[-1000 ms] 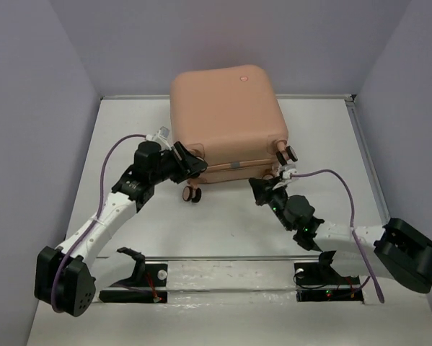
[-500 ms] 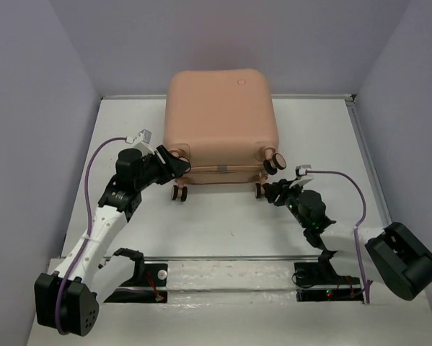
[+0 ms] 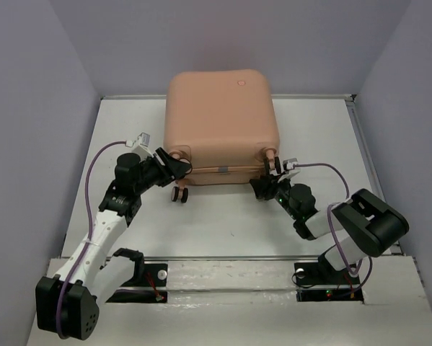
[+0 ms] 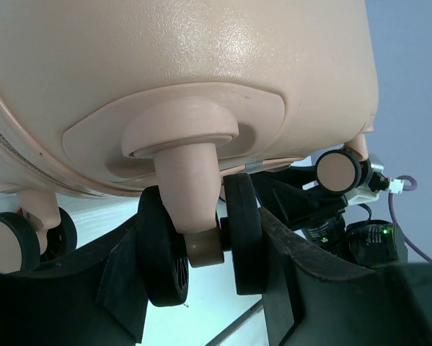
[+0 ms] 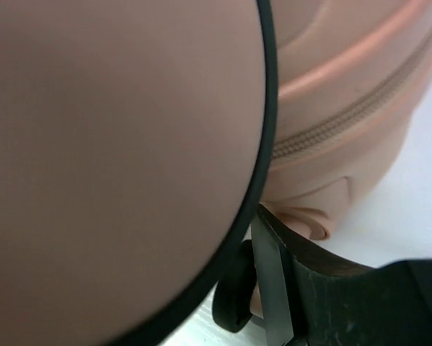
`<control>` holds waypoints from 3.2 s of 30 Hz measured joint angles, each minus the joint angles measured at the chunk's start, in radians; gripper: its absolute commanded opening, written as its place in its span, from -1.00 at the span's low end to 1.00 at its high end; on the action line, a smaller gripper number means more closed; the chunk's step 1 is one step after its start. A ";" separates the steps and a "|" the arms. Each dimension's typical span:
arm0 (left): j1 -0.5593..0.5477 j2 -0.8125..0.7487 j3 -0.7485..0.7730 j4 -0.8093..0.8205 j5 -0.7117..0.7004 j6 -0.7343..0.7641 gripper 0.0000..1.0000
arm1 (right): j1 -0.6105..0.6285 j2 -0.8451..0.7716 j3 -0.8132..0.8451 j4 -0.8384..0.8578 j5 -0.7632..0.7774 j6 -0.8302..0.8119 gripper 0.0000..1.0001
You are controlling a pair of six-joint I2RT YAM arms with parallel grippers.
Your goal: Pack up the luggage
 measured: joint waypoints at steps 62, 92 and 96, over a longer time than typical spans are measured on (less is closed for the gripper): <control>-0.293 0.228 0.095 0.113 0.084 -0.325 -0.89 | 0.610 0.302 0.451 -0.038 0.309 -0.008 -0.86; -0.327 -0.031 -0.159 0.342 -0.100 -0.367 0.96 | 0.703 -0.273 0.193 -0.379 0.410 0.127 0.85; -0.311 -0.031 -0.170 0.372 -0.068 -0.358 0.98 | 0.678 -0.235 0.298 -0.483 0.405 0.061 0.86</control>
